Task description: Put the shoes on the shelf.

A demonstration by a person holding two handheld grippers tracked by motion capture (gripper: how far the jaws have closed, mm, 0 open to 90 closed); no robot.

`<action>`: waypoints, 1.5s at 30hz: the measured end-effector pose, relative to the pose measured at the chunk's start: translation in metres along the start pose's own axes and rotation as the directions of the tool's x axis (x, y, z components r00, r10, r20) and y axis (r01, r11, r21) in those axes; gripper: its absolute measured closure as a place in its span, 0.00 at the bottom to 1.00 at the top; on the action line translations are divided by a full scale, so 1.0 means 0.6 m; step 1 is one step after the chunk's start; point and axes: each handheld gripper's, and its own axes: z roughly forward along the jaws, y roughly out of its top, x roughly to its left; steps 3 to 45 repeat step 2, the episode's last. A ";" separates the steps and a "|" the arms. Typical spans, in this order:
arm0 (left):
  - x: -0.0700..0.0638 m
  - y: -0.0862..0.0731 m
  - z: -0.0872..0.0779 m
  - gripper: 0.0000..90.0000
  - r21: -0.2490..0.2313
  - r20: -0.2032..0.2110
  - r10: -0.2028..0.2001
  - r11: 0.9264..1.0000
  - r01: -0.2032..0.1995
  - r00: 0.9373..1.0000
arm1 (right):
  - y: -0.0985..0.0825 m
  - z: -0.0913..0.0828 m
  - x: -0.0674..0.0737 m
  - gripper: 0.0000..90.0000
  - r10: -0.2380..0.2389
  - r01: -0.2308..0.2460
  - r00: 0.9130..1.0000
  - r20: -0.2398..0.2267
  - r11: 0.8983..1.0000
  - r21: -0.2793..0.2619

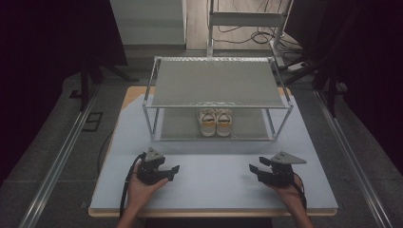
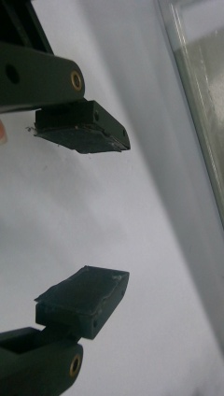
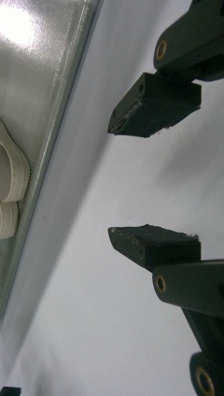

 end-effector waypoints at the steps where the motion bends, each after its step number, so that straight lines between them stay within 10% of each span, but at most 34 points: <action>1: 0.002 -0.001 0.000 0.34 0.000 -0.002 -0.003 1.000 0.003 1.000 | 0.000 0.000 0.001 0.48 -0.004 0.004 1.000 -0.002 1.000 0.002; 45: 0.003 -0.001 0.000 0.34 0.002 -0.005 -0.002 1.000 0.002 1.000 | -0.001 0.001 0.002 0.47 -0.009 0.009 1.000 -0.005 1.000 0.002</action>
